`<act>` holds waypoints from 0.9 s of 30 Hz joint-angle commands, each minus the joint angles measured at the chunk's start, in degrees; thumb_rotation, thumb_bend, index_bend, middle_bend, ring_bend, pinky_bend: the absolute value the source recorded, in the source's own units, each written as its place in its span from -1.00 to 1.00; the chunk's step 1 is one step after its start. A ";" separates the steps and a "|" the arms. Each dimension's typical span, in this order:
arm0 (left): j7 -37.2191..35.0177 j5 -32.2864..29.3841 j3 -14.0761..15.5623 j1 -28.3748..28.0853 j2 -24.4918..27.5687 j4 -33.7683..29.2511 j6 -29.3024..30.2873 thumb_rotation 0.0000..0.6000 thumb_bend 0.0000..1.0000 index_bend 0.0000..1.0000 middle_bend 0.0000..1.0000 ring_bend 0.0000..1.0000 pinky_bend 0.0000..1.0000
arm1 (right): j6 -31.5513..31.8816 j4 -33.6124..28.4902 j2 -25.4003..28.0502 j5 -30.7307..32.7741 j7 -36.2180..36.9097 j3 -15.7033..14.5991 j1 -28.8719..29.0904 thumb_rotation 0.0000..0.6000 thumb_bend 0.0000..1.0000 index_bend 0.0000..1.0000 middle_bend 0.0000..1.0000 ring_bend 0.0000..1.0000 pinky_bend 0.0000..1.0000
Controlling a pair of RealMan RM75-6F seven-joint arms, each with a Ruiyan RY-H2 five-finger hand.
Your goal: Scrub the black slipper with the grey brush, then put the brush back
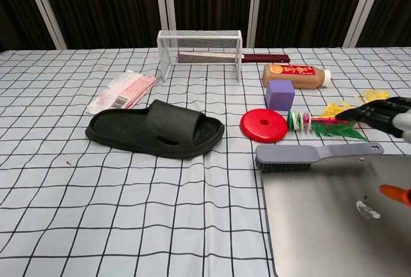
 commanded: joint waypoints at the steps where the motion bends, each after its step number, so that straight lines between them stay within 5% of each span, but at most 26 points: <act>1: -0.28 0.09 -0.01 0.20 0.29 0.06 0.51 1.00 -0.81 -1.00 -1.00 -1.00 -1.00 | -3.16 -2.73 -1.87 3.18 -2.69 1.21 2.58 1.00 -0.30 -0.73 -0.68 -0.90 -0.92; 13: -0.63 -0.53 -0.01 0.14 0.49 0.08 0.26 1.00 -0.81 -1.00 -1.00 -1.00 -1.00 | -11.45 -1.94 -5.62 15.09 -9.94 5.20 11.20 1.00 -0.29 -0.69 -0.63 -0.88 -0.90; 27: 0.80 -1.38 0.22 0.20 0.68 -0.74 -0.51 1.00 -0.80 -1.00 -1.00 -1.00 -1.00 | -13.36 1.30 -5.20 17.49 -12.50 5.32 17.01 1.00 -0.22 -0.64 -0.52 -0.82 -0.77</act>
